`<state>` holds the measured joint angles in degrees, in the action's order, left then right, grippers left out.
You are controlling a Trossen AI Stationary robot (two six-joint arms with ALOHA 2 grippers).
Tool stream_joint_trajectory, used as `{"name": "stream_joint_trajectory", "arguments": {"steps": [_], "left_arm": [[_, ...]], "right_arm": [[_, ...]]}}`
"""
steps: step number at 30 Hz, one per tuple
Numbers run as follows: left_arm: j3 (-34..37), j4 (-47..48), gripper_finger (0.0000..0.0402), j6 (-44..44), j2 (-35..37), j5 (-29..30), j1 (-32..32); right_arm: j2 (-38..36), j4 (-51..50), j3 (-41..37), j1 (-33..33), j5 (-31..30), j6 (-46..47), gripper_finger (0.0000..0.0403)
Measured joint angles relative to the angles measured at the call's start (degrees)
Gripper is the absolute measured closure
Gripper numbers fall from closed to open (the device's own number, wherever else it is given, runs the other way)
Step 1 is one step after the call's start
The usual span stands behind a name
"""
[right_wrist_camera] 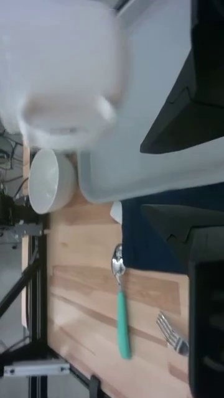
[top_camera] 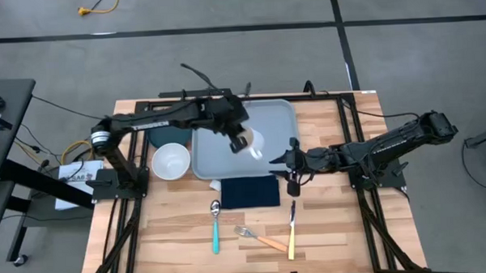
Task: Set up tray
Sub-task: Put the white cup on the top left of the gray serving tray
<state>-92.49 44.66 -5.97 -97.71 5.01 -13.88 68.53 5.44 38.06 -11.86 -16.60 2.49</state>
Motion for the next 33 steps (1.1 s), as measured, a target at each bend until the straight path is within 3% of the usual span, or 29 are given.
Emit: {"name": "stream_joint_trajectory", "arguments": {"steps": [4,7,14,19,26,33], "left_arm": [[-2.05,8.26,0.0401,0.14,2.22,8.21,-3.37],[-2.33,13.42,0.0401,-3.29,2.43,9.57,-9.09],[-2.27,16.59,0.0401,-9.37,-2.01,0.66,-25.03],[-2.27,15.82,0.0401,-9.10,-7.55,-3.79,-32.81],[-2.25,15.81,0.0401,-4.17,-14.22,-4.63,-35.33],[-1.75,15.97,0.0401,1.84,-15.91,-4.38,-34.39]], "right_arm": [[0.00,0.01,0.00,0.00,-3.10,0.45,0.0264],[0.00,0.05,0.00,0.00,-5.52,0.50,0.0268],[0.00,0.35,0.00,2.30,-6.03,0.49,0.0269],[0.00,1.02,0.00,5.18,-6.03,0.83,0.0269],[0.15,0.67,0.00,7.86,-6.03,2.07,0.0269],[0.15,0.58,0.00,7.76,-5.99,2.07,0.0270]]}}
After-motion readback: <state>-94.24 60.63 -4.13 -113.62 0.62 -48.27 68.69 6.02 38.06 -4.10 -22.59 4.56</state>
